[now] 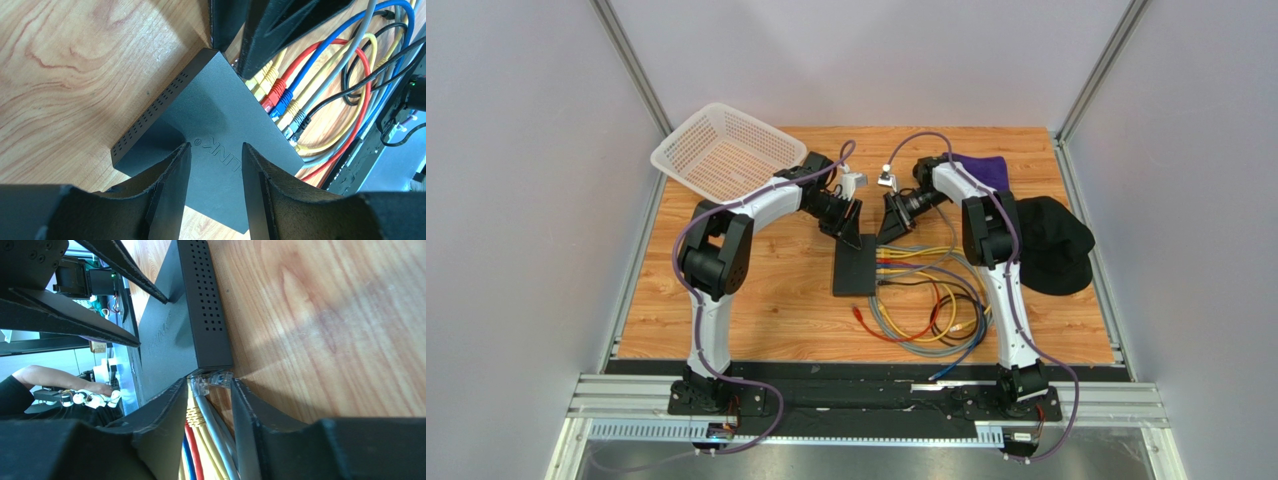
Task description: Pull the plug from the switch port
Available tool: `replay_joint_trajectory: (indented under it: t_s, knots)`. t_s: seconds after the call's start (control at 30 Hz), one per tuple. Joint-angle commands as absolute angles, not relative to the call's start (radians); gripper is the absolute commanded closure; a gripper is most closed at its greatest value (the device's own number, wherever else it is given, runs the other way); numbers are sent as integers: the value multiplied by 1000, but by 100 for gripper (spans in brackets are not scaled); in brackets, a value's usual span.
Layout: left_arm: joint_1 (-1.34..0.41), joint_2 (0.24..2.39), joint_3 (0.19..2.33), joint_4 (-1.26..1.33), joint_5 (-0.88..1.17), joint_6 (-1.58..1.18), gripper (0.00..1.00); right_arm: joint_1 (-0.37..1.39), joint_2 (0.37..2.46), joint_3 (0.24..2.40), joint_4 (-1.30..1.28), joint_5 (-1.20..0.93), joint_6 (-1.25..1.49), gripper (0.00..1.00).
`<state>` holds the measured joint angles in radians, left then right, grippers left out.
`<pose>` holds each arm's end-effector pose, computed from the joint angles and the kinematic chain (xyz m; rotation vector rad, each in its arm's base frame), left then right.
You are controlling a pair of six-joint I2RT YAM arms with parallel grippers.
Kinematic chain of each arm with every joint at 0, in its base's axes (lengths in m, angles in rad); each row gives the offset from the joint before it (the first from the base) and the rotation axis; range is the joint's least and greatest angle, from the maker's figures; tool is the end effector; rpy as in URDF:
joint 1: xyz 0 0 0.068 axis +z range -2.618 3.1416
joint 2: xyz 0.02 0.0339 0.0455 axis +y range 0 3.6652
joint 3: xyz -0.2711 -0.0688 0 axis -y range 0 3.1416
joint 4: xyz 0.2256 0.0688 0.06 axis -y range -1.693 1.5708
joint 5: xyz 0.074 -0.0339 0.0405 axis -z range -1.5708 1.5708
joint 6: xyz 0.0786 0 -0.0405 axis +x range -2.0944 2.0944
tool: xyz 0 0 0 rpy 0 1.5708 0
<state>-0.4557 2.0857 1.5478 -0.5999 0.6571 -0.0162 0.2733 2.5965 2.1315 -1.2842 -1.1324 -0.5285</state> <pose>0.3696 -0.2346 0.1617 0.7847 2.5862 -1.0319 0.4250 0.1930 0.1009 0.8886 -2.4796 -1.6879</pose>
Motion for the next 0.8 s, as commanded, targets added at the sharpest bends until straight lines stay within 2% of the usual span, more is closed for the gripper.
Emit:
replay_joint_trajectory:
  t_s: [0.0, 0.2, 0.23, 0.33, 0.5, 0.53, 0.57, 0.6, 0.63, 0.73, 0.77]
  knots:
    - [-472, 2160, 1529, -626, 577, 17, 47, 308, 2631, 2154, -1358, -1135, -546, 62]
    - [-472, 2161, 1529, -624, 578, 17, 47, 319, 2638, 2163, -1358, -1117, -535, 81]
    - [-472, 2158, 1529, -624, 578, 15, 46, 321, 2641, 2164, -1358, -1115, -534, 88]
    - [-472, 2158, 1529, -624, 575, 18, 46, 319, 2645, 2168, -1359, -1115, -529, 97]
    - [-472, 2161, 1529, -624, 580, 21, 46, 311, 2643, 2169, -1361, -1132, -535, 100]
    - [-472, 2161, 1532, -627, 578, 23, 46, 311, 2643, 2169, -1368, -1134, -541, 100]
    - [-472, 2161, 1531, -626, 580, 23, 46, 310, 2638, 2169, -1373, -1134, -548, 95]
    - [-472, 2160, 1531, -627, 580, 25, 46, 310, 2635, 2171, -1379, -1134, -563, 87]
    - [-472, 2160, 1529, -627, 580, 25, 47, 311, 2632, 2171, -1396, -1137, -572, 73]
    - [-472, 2160, 1529, -627, 581, 29, 45, 308, 2640, 2183, -1437, -1149, -607, 57]
    - [-472, 2158, 1529, -627, 580, 28, 45, 308, 2645, 2189, -1448, -1154, -615, 56]
